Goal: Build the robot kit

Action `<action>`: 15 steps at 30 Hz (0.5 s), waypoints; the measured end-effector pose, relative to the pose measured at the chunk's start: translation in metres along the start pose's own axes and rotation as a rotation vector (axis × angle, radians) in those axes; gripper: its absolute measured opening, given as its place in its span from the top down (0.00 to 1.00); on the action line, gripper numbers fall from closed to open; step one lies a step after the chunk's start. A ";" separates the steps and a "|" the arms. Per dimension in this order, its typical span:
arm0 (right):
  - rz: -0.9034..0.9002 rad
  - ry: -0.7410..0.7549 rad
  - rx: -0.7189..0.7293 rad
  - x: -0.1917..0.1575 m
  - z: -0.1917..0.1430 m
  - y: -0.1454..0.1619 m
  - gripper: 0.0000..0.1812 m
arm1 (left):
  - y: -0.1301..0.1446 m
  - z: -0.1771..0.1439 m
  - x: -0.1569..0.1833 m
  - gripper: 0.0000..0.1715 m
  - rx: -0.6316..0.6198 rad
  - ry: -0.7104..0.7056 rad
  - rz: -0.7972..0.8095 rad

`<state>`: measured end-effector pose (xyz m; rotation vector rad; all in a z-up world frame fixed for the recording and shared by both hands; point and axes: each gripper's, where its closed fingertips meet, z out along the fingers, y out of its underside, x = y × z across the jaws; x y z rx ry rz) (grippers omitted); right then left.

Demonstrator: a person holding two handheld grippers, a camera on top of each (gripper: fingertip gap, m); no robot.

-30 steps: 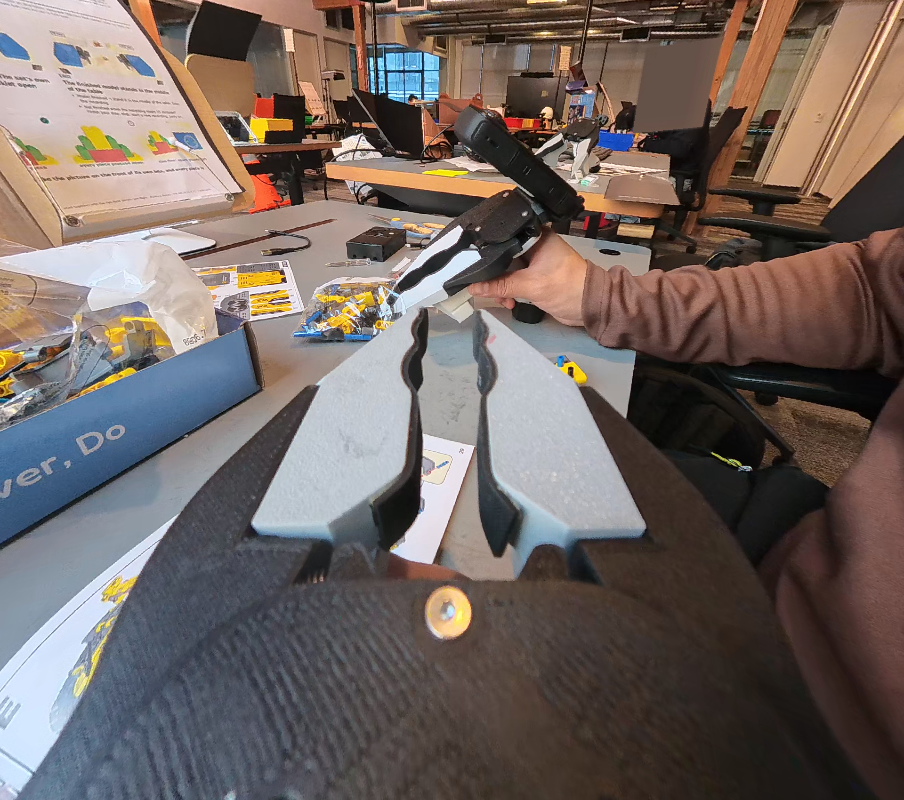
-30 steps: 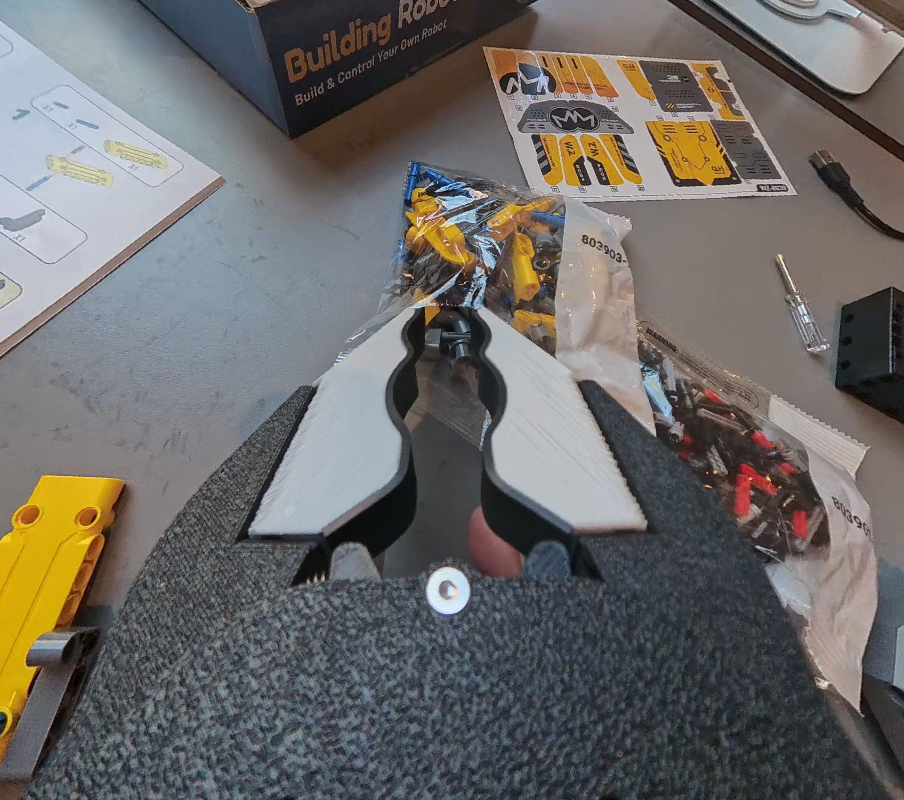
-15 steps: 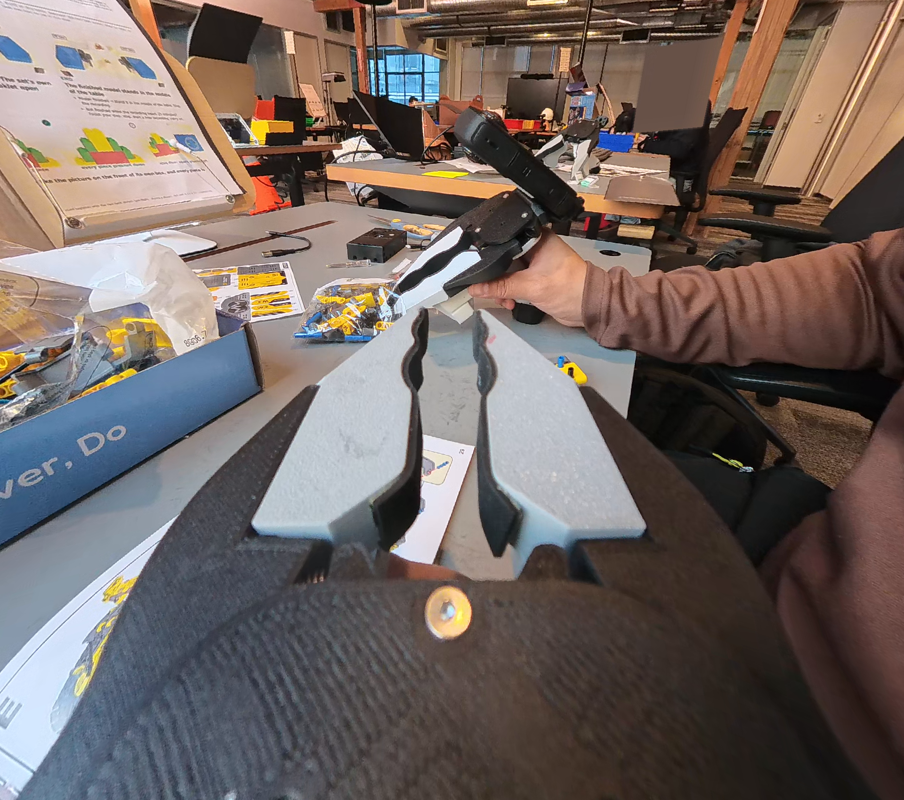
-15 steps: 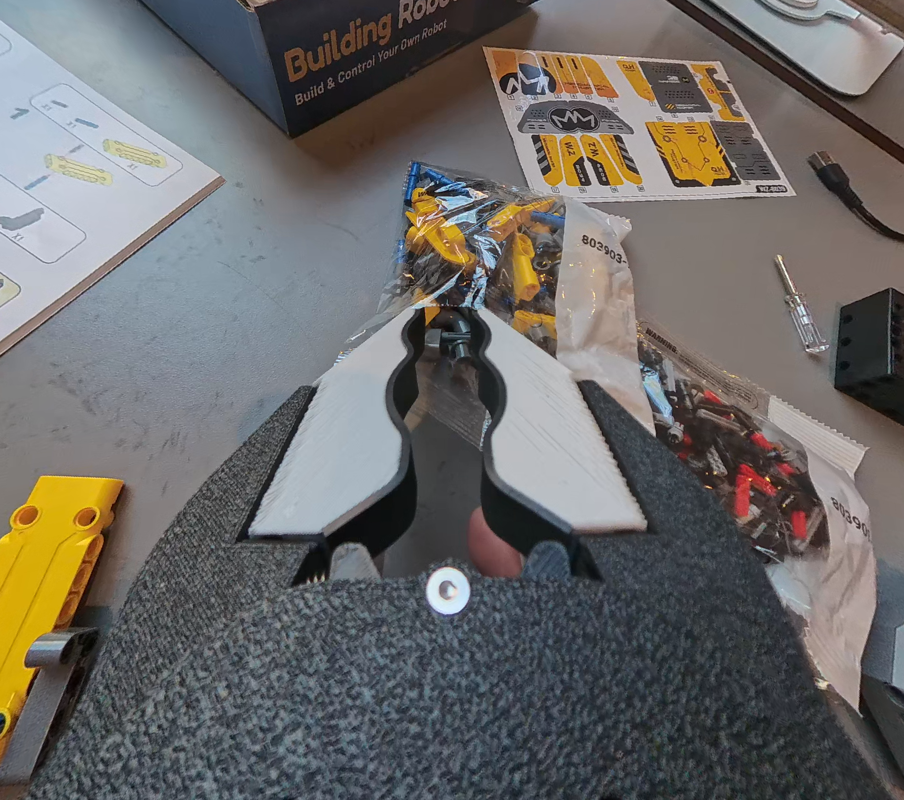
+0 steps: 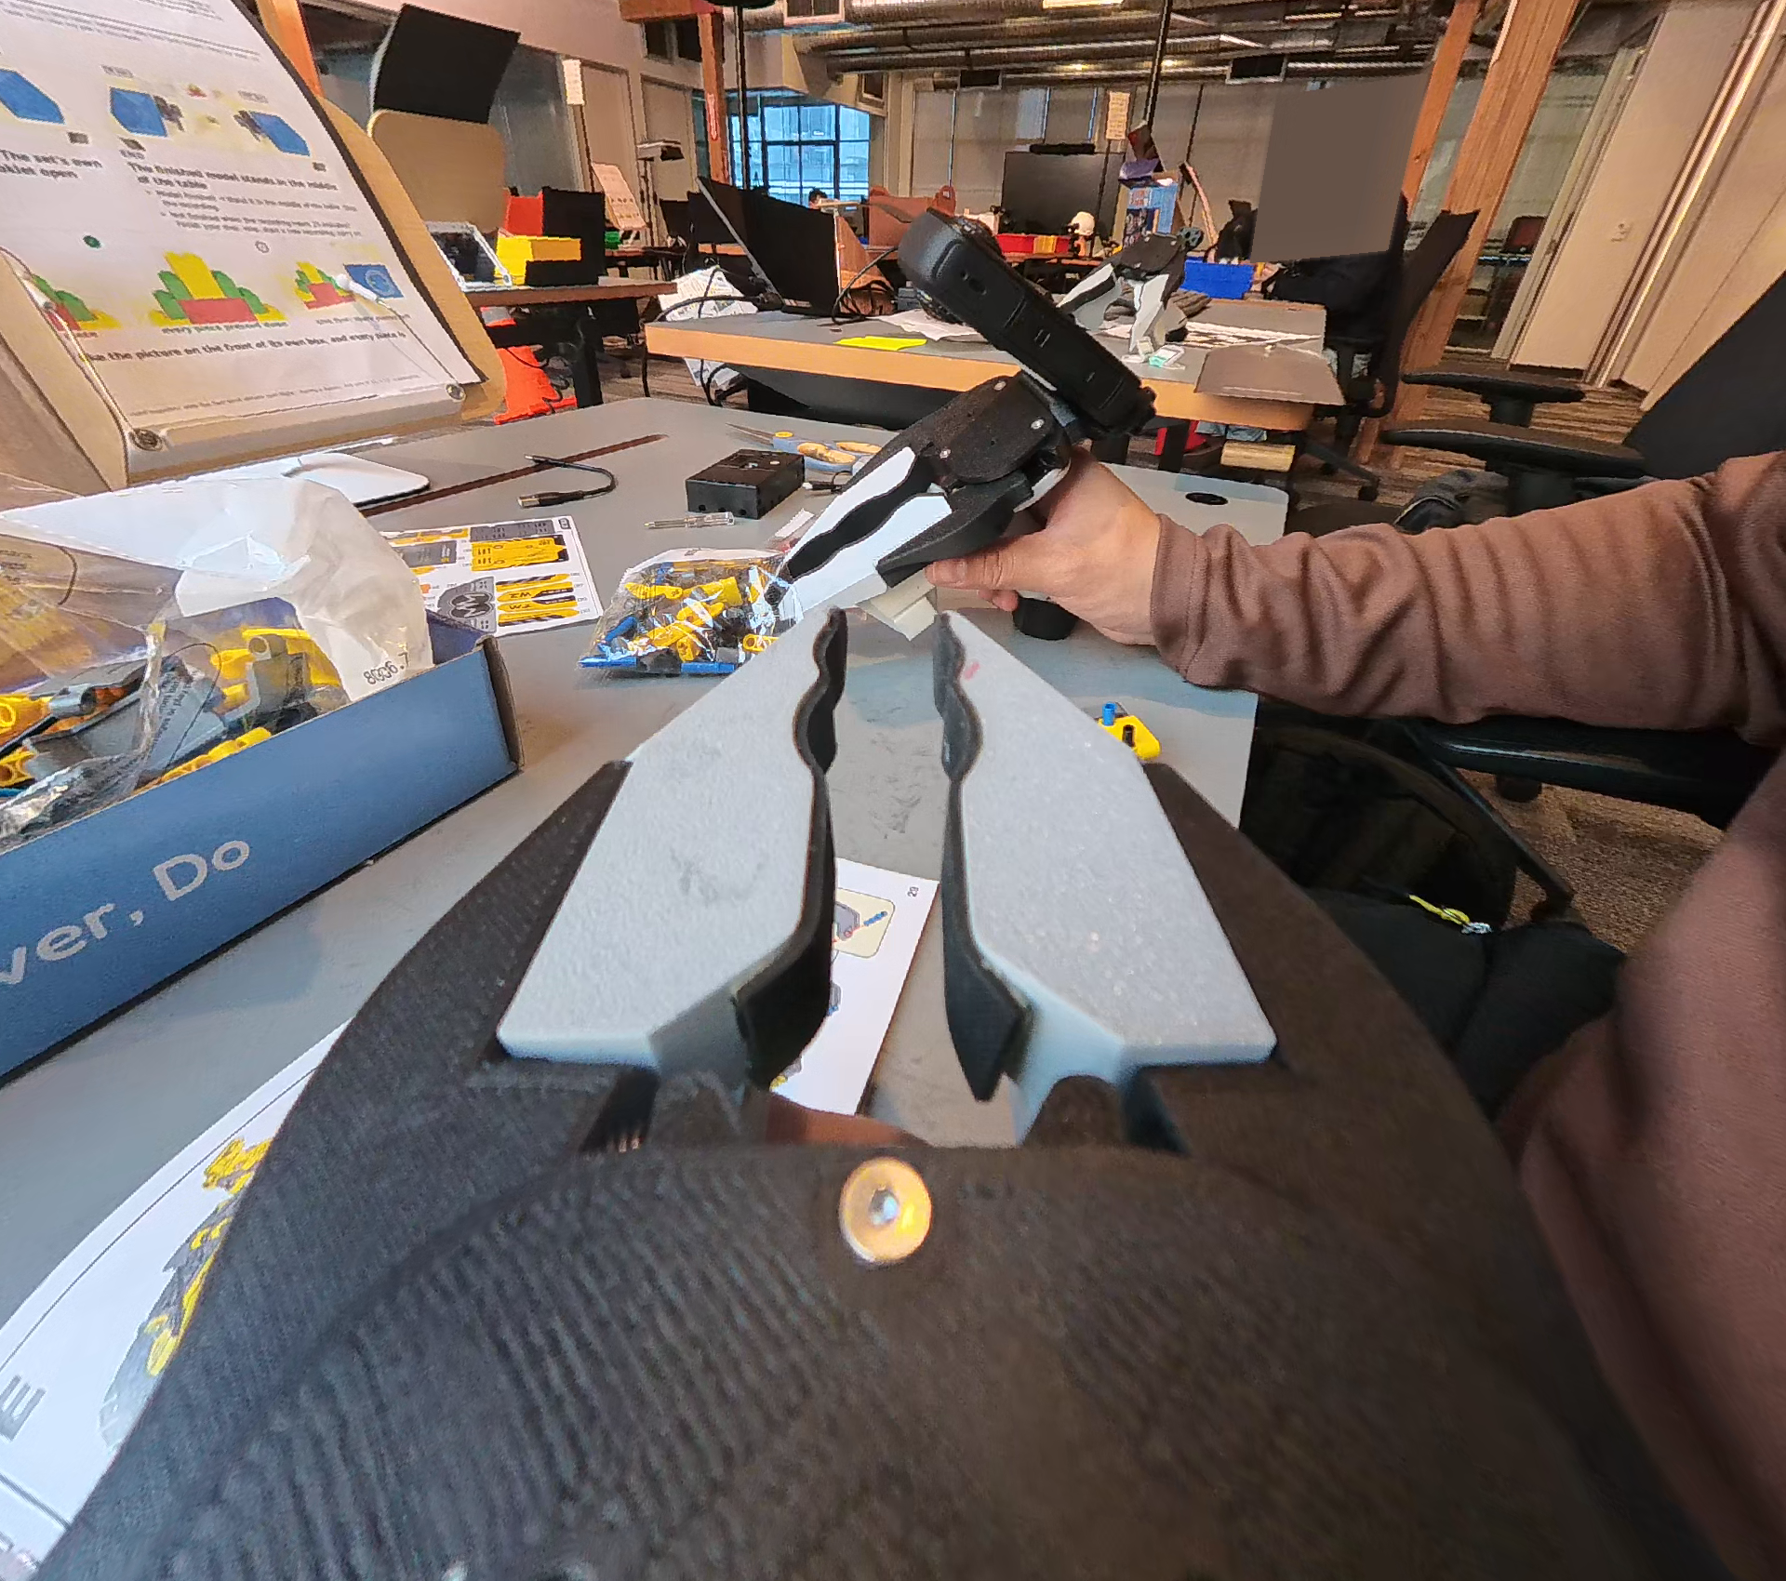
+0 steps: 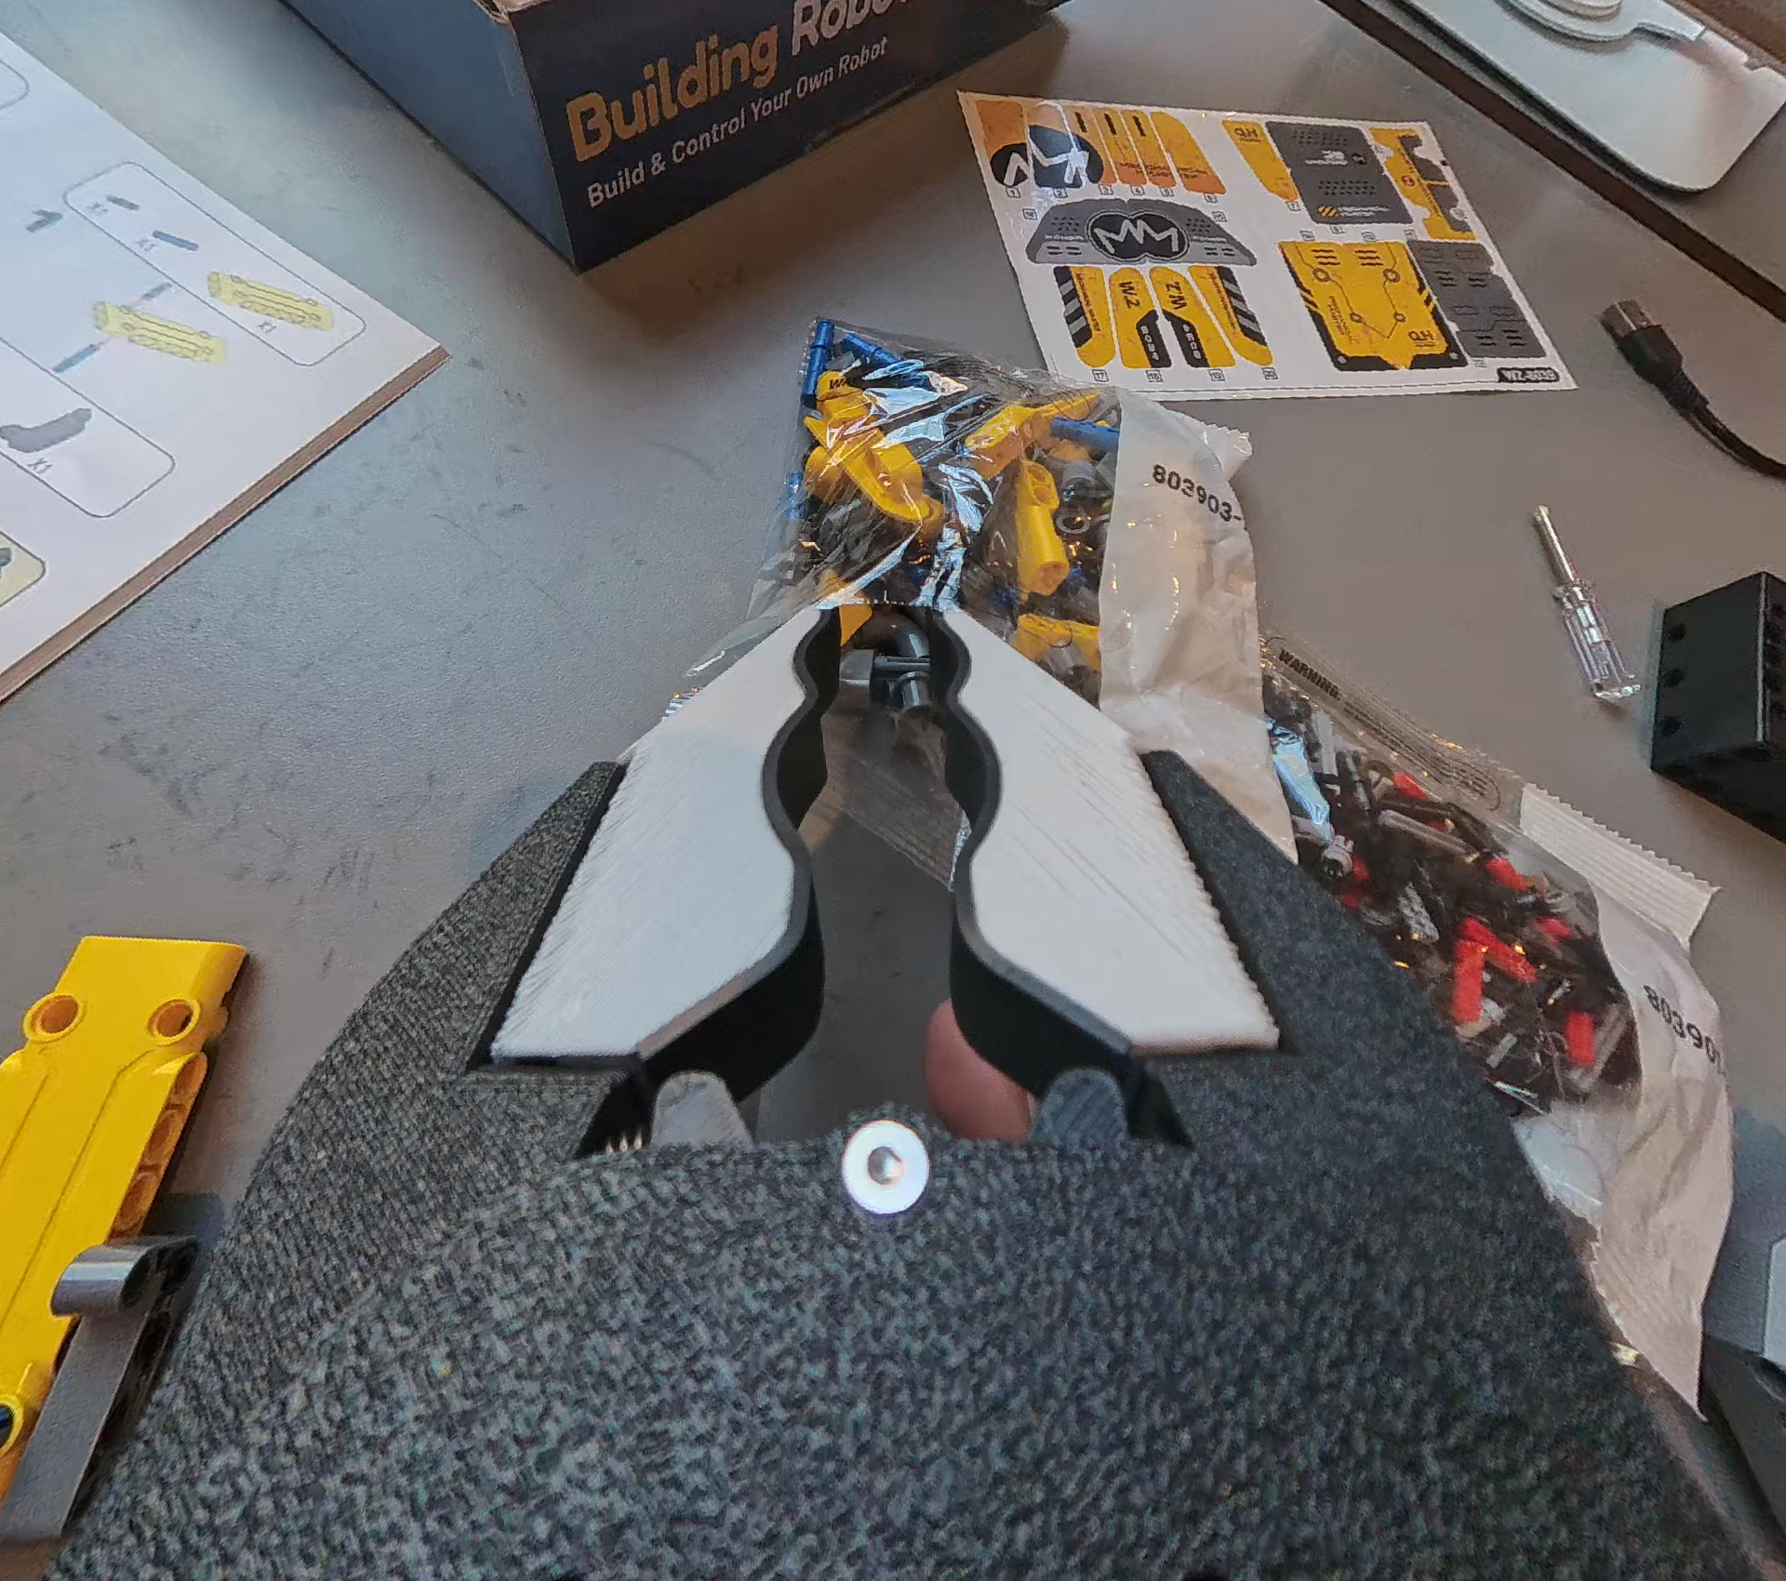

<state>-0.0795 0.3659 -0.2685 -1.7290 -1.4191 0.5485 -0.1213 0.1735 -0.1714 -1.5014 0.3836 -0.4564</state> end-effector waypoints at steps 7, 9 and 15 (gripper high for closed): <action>0.001 0.000 -0.001 0.000 0.000 0.000 0.90 | 0.000 0.000 0.000 0.91 -0.001 0.000 -0.001; 0.001 0.002 0.001 0.000 0.000 0.000 0.90 | 0.000 0.000 0.000 0.91 -0.001 0.001 -0.001; 0.007 0.012 0.005 0.002 0.000 -0.001 0.91 | 0.000 0.000 0.000 0.91 -0.001 0.001 -0.001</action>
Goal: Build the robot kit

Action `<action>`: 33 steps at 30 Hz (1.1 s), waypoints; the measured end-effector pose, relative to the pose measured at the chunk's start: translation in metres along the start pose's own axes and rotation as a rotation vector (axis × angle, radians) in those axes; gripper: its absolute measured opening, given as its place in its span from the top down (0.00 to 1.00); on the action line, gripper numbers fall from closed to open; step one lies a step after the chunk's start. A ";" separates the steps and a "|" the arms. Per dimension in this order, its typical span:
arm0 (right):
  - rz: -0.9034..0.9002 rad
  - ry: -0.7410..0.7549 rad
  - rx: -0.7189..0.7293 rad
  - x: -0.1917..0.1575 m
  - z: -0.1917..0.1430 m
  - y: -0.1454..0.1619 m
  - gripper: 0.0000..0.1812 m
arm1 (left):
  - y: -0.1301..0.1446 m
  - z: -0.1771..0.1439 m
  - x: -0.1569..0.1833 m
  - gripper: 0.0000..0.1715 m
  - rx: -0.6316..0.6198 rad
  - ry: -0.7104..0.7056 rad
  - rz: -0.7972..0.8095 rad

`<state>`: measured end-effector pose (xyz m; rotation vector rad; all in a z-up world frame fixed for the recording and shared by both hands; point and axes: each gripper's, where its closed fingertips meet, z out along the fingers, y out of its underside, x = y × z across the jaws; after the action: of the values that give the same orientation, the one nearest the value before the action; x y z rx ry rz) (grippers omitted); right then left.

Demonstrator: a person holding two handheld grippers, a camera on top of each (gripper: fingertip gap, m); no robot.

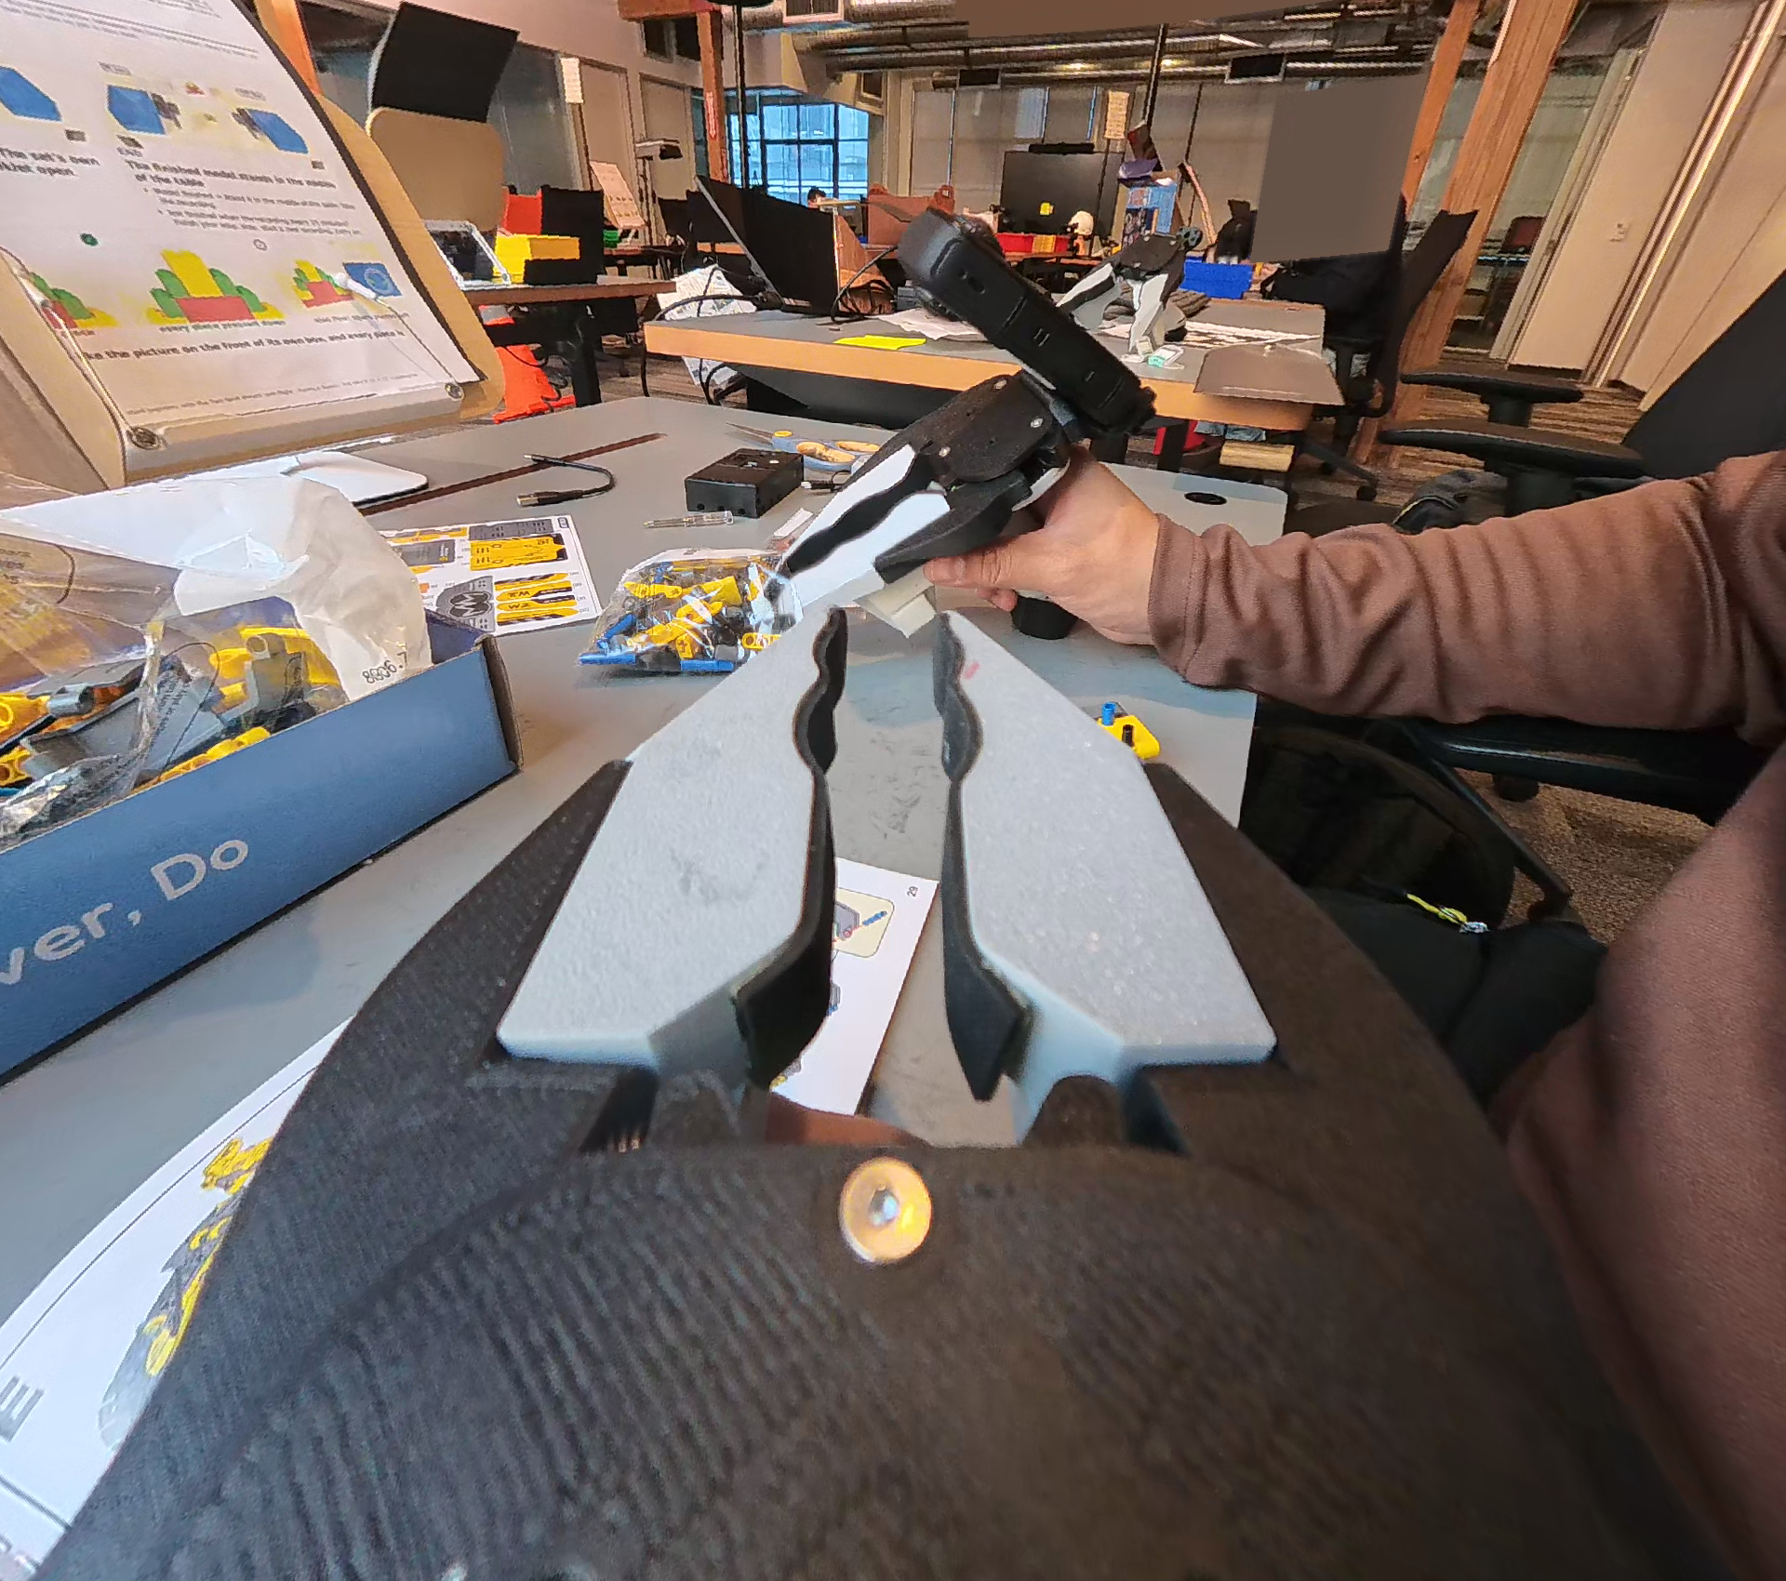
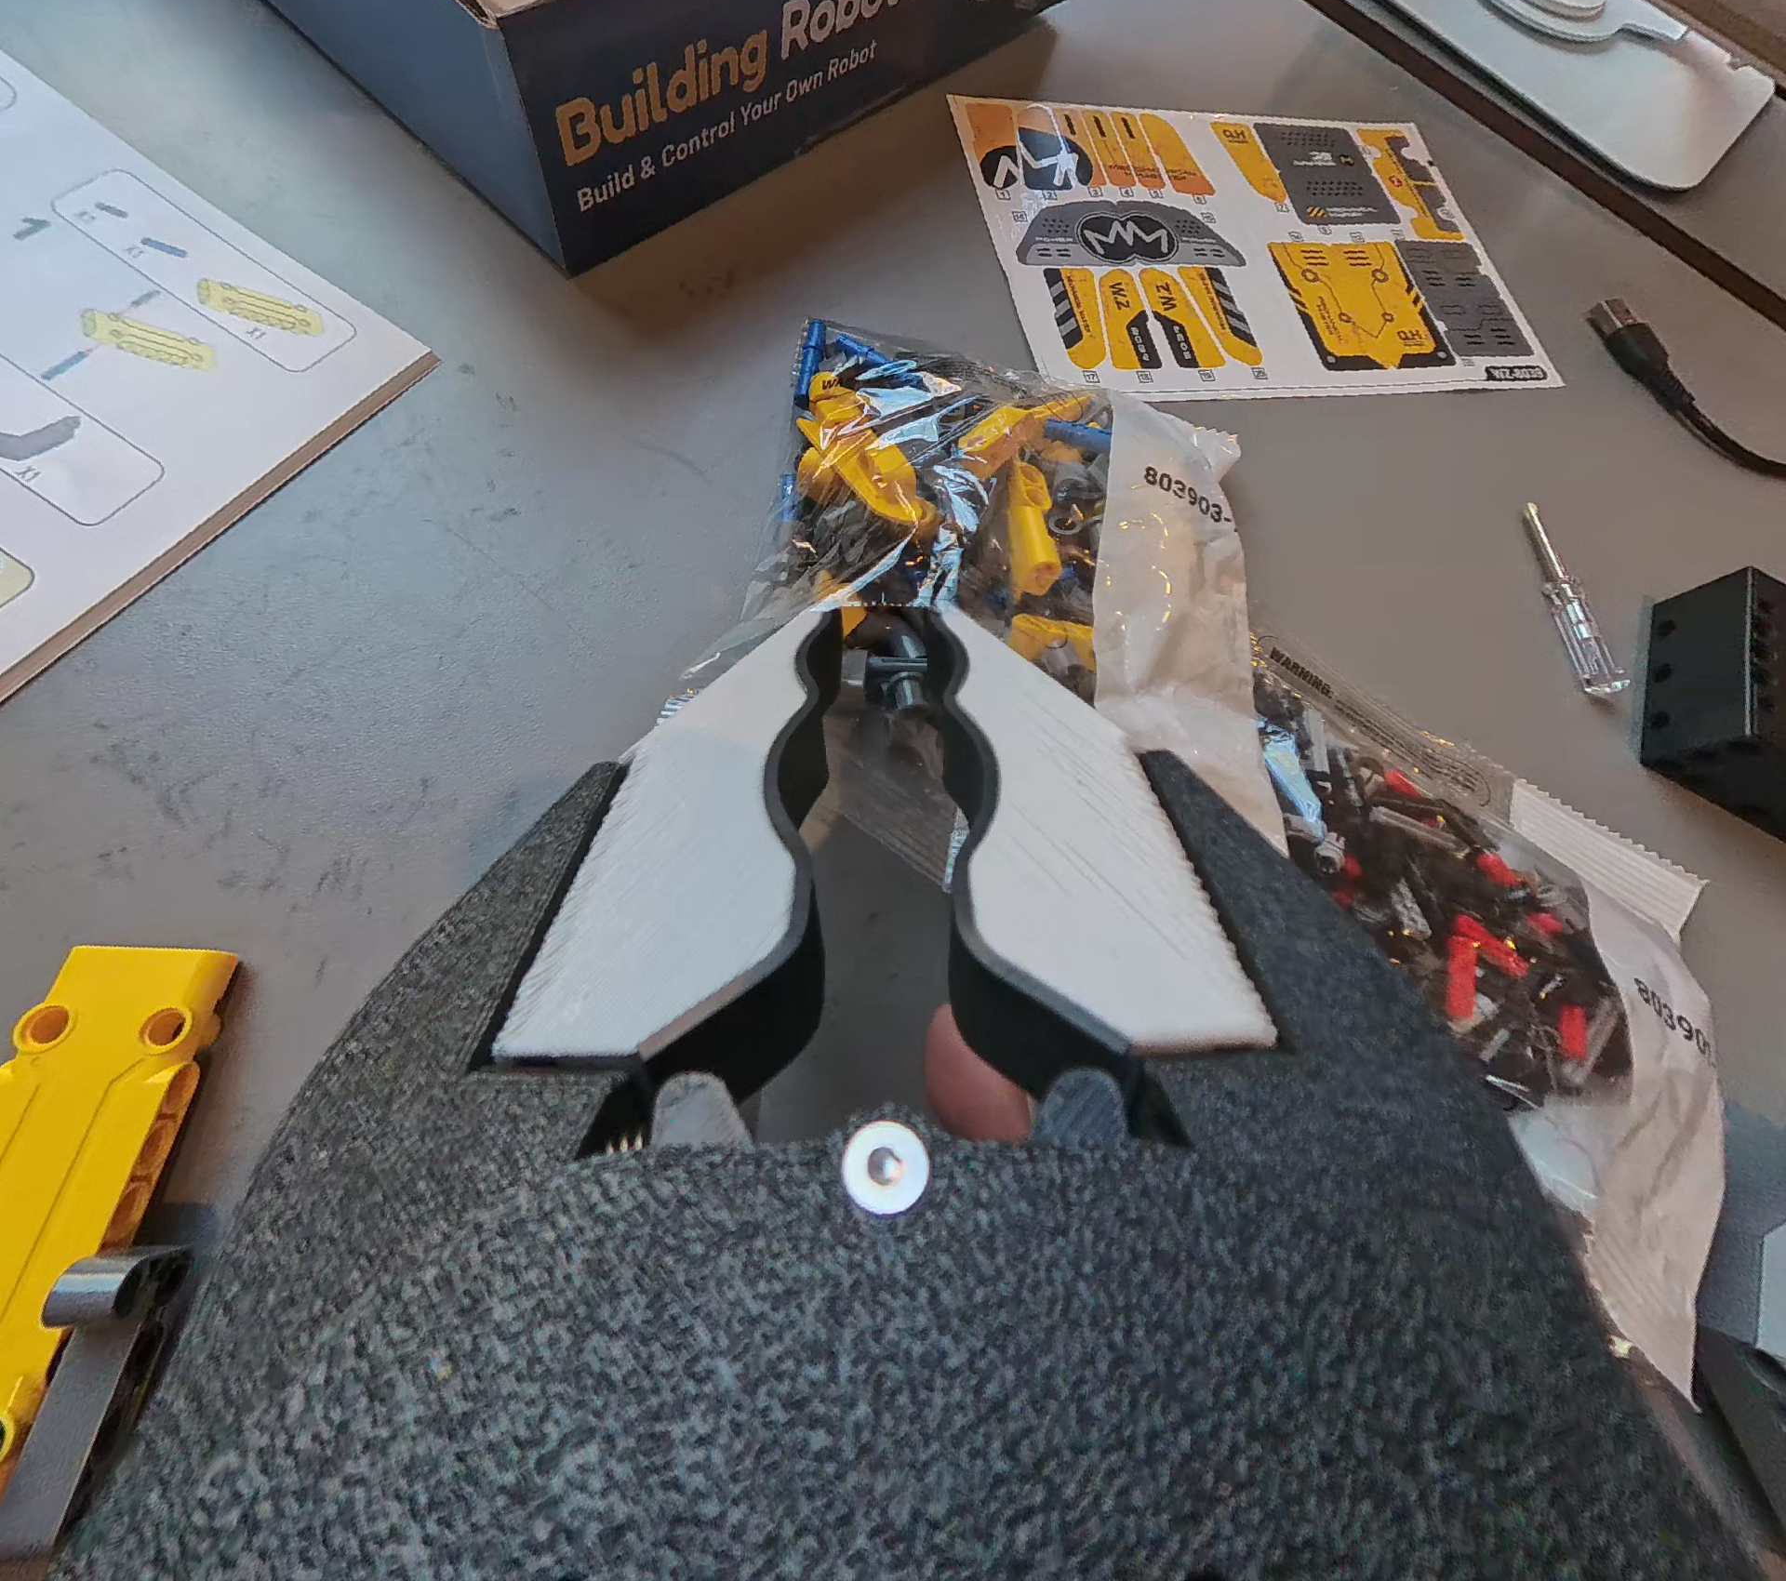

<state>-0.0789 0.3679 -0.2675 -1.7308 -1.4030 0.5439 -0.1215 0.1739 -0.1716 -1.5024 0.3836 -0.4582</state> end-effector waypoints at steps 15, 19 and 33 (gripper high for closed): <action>0.024 0.069 -0.064 0.012 0.005 0.009 0.81 | 0.000 0.000 0.000 0.91 0.001 -0.005 0.007; 0.035 0.011 -0.106 0.006 0.010 0.014 0.84 | 0.000 0.000 0.000 0.91 0.000 -0.005 0.008; 0.159 -0.107 -0.100 0.002 0.013 0.009 0.80 | 0.000 0.000 0.000 0.92 -0.001 -0.002 0.003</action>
<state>-0.0830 0.3736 -0.2820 -1.9304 -1.3938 0.6714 -0.1213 0.1739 -0.1718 -1.5035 0.3840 -0.4543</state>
